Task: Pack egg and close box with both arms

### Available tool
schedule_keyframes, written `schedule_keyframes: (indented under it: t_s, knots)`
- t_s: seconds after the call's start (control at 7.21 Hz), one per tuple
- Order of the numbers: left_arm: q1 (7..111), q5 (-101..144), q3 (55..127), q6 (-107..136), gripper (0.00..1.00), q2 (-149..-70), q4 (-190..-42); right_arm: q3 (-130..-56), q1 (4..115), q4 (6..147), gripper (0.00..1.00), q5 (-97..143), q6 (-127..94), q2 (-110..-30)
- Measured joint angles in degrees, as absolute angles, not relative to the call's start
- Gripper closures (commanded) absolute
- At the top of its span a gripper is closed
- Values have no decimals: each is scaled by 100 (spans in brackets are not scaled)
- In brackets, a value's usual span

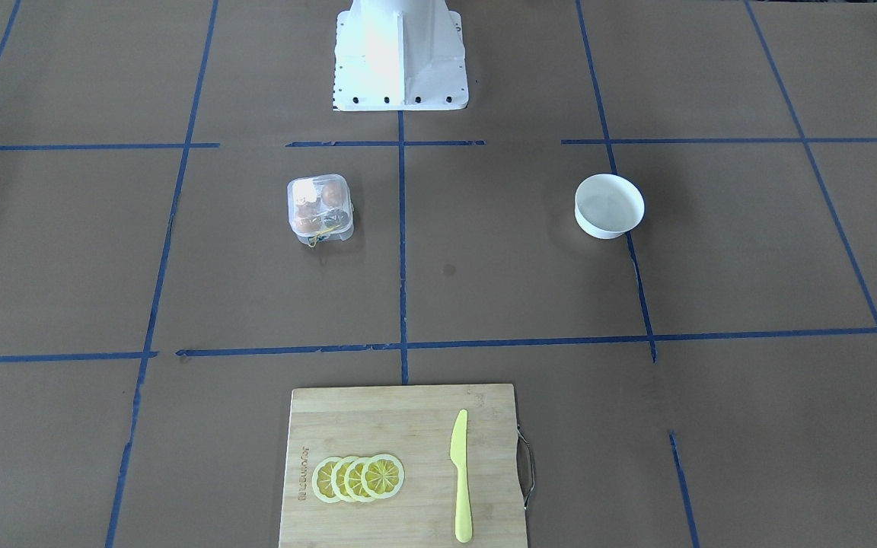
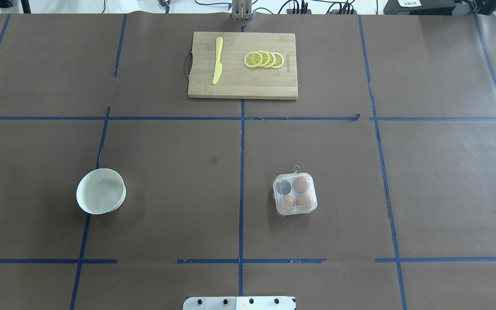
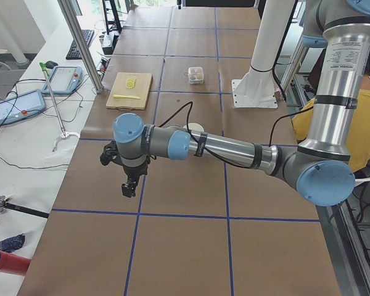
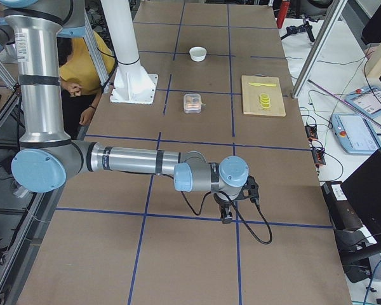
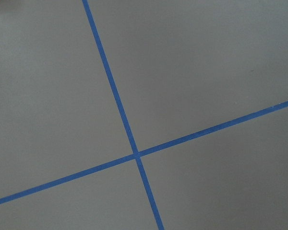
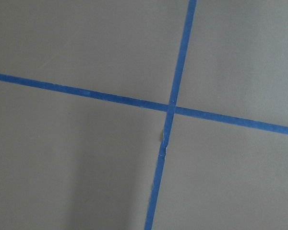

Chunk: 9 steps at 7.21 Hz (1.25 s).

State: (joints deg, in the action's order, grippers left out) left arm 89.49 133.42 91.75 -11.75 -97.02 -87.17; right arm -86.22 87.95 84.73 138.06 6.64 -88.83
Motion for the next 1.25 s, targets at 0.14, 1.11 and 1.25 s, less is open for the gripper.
schedule_keyframes:
  t_s: [0.14,1.11,1.25]
  knots:
    - [8950,13335,9035,-1173,0,-9700,-8702,-8623,8796,8473,0,13809,661,-8909]
    - [8934,13250,9046,-1143,0,-9640,-8686,-8632,8790,8473,0,13839,659,-8979]
    - [8936,13268,9062,-1143,0,-9627,-8690,-8637,8790,8471,0,13842,659,-8983]
